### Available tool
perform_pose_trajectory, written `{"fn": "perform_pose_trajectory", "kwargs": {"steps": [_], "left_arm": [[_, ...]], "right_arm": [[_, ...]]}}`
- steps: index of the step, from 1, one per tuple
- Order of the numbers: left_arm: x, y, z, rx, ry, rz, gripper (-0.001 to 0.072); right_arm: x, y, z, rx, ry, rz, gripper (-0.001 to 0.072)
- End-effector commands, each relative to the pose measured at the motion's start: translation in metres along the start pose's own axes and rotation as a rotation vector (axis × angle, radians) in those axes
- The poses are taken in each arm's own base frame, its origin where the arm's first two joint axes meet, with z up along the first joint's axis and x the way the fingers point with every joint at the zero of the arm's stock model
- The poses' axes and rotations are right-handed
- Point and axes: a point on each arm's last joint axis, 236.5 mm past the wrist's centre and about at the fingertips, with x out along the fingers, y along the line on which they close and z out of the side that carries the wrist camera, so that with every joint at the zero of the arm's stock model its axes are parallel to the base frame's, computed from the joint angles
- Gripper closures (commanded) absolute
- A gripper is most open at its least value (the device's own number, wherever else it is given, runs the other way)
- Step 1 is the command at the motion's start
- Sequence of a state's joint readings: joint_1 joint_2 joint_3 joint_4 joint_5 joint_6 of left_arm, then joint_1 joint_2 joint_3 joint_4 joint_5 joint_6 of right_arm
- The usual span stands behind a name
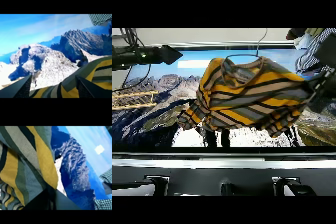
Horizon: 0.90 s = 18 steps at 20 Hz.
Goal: Fold the clothes and pants, and hang the long-sleeved shirts on hangers.
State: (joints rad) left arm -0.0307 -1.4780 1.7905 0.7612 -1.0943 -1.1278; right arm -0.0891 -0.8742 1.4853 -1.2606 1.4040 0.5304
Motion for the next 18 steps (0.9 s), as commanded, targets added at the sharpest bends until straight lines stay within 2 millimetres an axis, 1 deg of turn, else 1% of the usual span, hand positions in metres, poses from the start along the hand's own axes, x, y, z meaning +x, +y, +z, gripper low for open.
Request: {"fn": "perform_pose_trajectory", "kwargs": {"steps": [1, 2, 5, 6, 7, 8, 9, 11, 12, 14, 15, 17, 18], "left_arm": [[-0.014, -0.008, -0.006, -0.033, 0.034, -0.015, 0.0077], [-0.015, -0.010, -0.006, -0.031, 0.034, -0.017, 0.0077], [-0.015, -0.010, -0.005, -0.030, 0.034, -0.017, 0.0077], [-0.015, -0.010, -0.005, -0.030, 0.034, -0.017, 0.0077], [-0.015, -0.010, -0.005, -0.030, 0.034, -0.017, 0.0076], [-0.015, -0.010, -0.005, -0.030, 0.034, -0.017, 0.0077], [-0.015, -0.010, -0.005, -0.030, 0.033, -0.017, 0.0077], [-0.014, -0.009, -0.006, -0.031, 0.035, -0.017, 0.0077], [-0.014, -0.009, -0.006, -0.032, 0.035, -0.017, 0.0077], [-0.014, -0.009, -0.006, -0.032, 0.035, -0.016, 0.0077], [-0.014, -0.009, -0.006, -0.032, 0.035, -0.017, 0.0077], [-0.014, -0.009, -0.006, -0.032, 0.035, -0.016, 0.0077], [-0.014, -0.009, -0.006, -0.032, 0.035, -0.016, 0.0077]], "right_arm": [[-0.019, 0.013, -0.005, 0.056, 0.022, 0.008, 0.0693], [-0.019, 0.009, -0.003, 0.126, 0.010, -0.010, 0.0694], [-0.021, -0.020, 0.014, 0.254, -0.078, -0.123, 0.0694], [-0.024, -0.034, 0.020, 0.391, -0.125, -0.173, 0.0695], [-0.028, -0.049, 0.021, 0.531, -0.158, -0.229, 0.0695], [-0.032, -0.066, 0.012, 0.655, -0.162, -0.305, 0.0696], [-0.038, -0.082, -0.001, 0.736, -0.147, -0.386, 0.0697], [-0.054, -0.108, -0.036, 0.846, -0.085, -0.567, 0.0697], [-0.066, -0.119, -0.055, 0.895, -0.044, -0.661, 0.0698], [-0.095, -0.132, -0.085, 0.974, 0.025, -0.823, 0.0698], [-0.108, -0.135, -0.095, 1.001, 0.047, -0.884, 0.0698], [-0.131, -0.136, -0.109, 1.059, 0.081, -0.964, 0.0698], [-0.141, -0.133, -0.114, 1.084, 0.102, -0.984, 0.0698]]}}
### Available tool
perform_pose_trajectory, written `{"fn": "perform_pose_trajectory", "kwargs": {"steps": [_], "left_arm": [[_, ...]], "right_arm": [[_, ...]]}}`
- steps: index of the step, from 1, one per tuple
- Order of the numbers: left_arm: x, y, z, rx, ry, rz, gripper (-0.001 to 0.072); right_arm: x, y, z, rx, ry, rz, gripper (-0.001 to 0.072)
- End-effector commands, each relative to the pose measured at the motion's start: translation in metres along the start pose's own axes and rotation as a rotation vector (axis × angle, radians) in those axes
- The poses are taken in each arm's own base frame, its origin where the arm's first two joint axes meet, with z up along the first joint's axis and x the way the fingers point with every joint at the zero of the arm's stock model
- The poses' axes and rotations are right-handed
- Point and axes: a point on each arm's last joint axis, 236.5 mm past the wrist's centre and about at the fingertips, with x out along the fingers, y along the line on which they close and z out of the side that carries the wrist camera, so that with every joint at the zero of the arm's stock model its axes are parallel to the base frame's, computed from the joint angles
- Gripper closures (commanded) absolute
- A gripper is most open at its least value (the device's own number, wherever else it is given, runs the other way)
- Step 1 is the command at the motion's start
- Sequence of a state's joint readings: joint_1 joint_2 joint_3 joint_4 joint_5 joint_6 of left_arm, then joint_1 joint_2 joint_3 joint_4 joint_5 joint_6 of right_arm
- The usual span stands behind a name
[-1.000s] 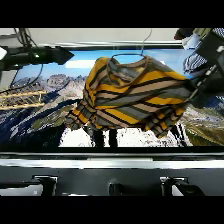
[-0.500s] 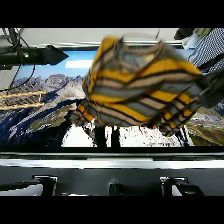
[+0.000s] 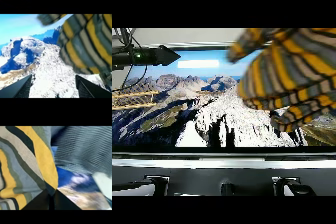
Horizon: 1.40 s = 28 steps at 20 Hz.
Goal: Fold the clothes and pants, and hang the long-sleeved shirts on hangers.
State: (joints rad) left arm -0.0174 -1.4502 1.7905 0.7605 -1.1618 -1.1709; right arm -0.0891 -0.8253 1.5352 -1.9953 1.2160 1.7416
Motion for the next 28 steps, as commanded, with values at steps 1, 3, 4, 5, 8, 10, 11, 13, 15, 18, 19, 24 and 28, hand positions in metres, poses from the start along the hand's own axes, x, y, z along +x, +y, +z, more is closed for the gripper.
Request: {"fn": "perform_pose_trajectory", "kwargs": {"steps": [1, 3, 4, 5, 8, 10, 11, 13, 15, 18, 19, 24, 28], "left_arm": [[0.000, 0.001, 0.000, -0.001, 0.000, 0.002, 0.0077], [0.000, 0.001, 0.000, -0.001, 0.000, 0.002, 0.0078], [0.000, 0.001, 0.000, -0.001, 0.000, 0.002, 0.0079], [0.000, 0.001, 0.000, -0.001, 0.000, 0.002, 0.0084], [0.000, 0.001, 0.000, -0.001, 0.000, 0.001, 0.0084], [0.000, 0.001, 0.000, -0.001, 0.000, 0.002, 0.0084], [0.000, 0.001, 0.000, -0.001, 0.000, 0.002, 0.0085], [0.000, 0.001, 0.000, -0.001, 0.000, 0.001, 0.0085], [0.000, 0.001, 0.000, -0.001, 0.000, 0.001, 0.0085], [0.000, 0.001, 0.000, -0.001, 0.001, 0.001, 0.0085], [0.000, 0.001, 0.000, -0.002, 0.001, 0.001, 0.0085], [0.000, 0.001, -0.001, -0.002, 0.002, 0.001, 0.0085], [0.002, 0.003, -0.002, -0.006, 0.007, 0.001, 0.0086]], "right_arm": [[-0.025, -0.059, -0.003, 0.143, 0.028, -0.219, 0.0697], [-0.044, -0.070, -0.009, 0.185, 0.052, -0.239, 0.0697], [-0.056, -0.075, -0.012, 0.206, 0.055, -0.242, 0.0697], [-0.068, -0.080, -0.015, 0.234, 0.052, -0.243, 0.0697], [-0.104, -0.094, -0.029, 0.332, 0.039, -0.238, 0.0697], [-0.125, -0.106, -0.040, 0.368, 0.036, -0.251, 0.0697], [-0.134, -0.115, -0.045, 0.398, 0.030, -0.282, 0.0697], [-0.142, -0.140, -0.050, 0.436, 0.021, -0.399, 0.0697], [-0.138, -0.157, -0.041, 0.457, -0.011, -0.505, 0.0697], [-0.104, -0.159, -0.028, 0.379, 0.026, -0.625, 0.0697], [-0.089, -0.155, -0.022, 0.358, 0.031, -0.647, 0.0697], [-0.051, -0.165, 0.014, 0.445, -0.083, -0.714, 0.0697], [-0.063, -0.200, 0.056, 0.472, -0.235, -0.744, 0.0698]]}}
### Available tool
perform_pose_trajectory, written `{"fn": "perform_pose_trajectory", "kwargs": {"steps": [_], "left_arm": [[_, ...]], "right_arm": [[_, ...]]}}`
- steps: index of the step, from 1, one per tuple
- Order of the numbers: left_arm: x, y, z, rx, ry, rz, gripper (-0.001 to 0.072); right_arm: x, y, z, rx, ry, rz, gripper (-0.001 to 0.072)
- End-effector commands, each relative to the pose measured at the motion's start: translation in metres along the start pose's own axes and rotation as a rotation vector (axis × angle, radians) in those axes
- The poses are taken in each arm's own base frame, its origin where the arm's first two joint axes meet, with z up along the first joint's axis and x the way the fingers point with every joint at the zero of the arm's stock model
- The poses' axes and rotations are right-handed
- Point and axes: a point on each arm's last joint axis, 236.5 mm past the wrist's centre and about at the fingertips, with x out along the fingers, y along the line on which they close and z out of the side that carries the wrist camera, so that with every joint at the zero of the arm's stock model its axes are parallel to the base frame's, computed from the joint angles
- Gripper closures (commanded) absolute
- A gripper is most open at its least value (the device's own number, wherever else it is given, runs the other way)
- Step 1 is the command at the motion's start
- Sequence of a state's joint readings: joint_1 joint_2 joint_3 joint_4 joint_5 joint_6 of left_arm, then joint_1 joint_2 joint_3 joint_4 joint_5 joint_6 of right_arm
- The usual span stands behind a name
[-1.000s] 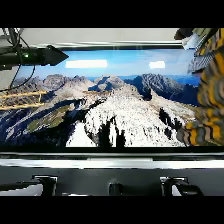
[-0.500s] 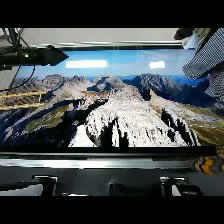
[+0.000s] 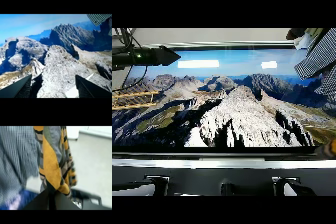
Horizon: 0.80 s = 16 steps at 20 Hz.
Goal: Fold the clothes and pants, and hang the long-sleeved shirts on hangers.
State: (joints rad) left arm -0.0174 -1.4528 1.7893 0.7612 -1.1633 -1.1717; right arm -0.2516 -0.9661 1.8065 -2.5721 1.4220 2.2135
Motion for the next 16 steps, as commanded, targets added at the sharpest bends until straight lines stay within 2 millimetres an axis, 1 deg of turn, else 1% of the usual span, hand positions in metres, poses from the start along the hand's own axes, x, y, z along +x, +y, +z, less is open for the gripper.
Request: {"fn": "perform_pose_trajectory", "kwargs": {"steps": [1, 3, 6, 8, 9, 12, 16], "left_arm": [[0.002, 0.002, -0.001, -0.005, 0.004, 0.001, 0.0086], [0.004, 0.004, -0.003, -0.012, 0.008, 0.001, 0.0087], [0.007, 0.007, -0.005, -0.056, 0.014, 0.001, 0.0087], [0.008, 0.006, -0.005, -0.056, 0.017, -0.002, 0.0087], [0.009, 0.004, -0.006, -0.056, 0.019, -0.004, 0.0087], [0.010, 0.002, -0.006, -0.054, 0.020, -0.007, 0.0087], [0.012, 0.000, -0.007, -0.074, 0.025, -0.011, 0.0087]], "right_arm": [[0.013, -0.007, 0.038, 0.070, -0.104, -0.018, 0.0698], [0.023, -0.019, 0.041, 0.070, -0.112, -0.064, 0.0698], [0.033, -0.031, 0.052, 0.062, -0.152, -0.101, 0.0697], [0.044, -0.043, 0.053, 0.068, -0.156, -0.142, 0.0697], [0.048, -0.046, 0.056, 0.085, -0.167, -0.142, 0.0697], [0.053, -0.057, 0.074, 0.149, -0.242, -0.145, 0.0697], [0.074, -0.079, 0.074, 0.163, -0.253, -0.213, 0.0696]]}}
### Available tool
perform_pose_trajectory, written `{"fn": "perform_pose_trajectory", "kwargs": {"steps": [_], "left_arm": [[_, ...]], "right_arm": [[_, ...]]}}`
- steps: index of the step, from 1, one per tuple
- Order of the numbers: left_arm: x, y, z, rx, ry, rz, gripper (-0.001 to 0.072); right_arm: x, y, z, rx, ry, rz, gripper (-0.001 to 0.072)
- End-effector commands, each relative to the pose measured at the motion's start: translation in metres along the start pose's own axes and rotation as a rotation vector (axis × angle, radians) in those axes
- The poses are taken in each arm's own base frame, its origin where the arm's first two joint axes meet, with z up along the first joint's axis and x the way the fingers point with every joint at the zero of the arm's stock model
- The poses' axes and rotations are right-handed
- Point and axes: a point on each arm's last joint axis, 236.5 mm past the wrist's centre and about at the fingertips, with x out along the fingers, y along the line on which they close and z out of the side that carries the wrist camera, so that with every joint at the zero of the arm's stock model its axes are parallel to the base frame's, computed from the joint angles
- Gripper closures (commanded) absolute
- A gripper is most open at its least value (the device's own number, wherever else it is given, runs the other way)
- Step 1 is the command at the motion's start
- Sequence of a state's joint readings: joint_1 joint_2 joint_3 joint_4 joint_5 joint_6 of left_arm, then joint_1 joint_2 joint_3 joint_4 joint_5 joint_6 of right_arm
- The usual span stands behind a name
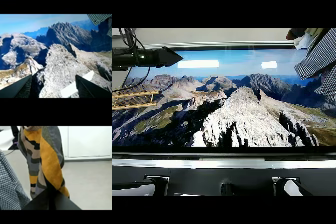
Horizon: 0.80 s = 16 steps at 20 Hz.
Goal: Fold the clothes and pants, and hang the long-sleeved shirts on hangers.
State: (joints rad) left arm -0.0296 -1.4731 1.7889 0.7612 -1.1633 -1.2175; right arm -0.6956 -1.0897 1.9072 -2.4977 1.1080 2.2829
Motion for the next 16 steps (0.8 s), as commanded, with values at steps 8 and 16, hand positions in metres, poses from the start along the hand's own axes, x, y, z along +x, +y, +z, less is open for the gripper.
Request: {"fn": "perform_pose_trajectory", "kwargs": {"steps": [8, 16], "left_arm": [[0.004, 0.000, -0.003, -0.039, 0.013, 0.006, 0.0087], [0.004, 0.005, -0.005, -0.051, 0.019, 0.025, 0.0087]], "right_arm": [[0.045, -0.010, -0.037, 0.058, 0.115, -0.015, 0.0693], [0.015, -0.019, -0.045, 0.079, 0.210, 0.012, 0.0330]]}}
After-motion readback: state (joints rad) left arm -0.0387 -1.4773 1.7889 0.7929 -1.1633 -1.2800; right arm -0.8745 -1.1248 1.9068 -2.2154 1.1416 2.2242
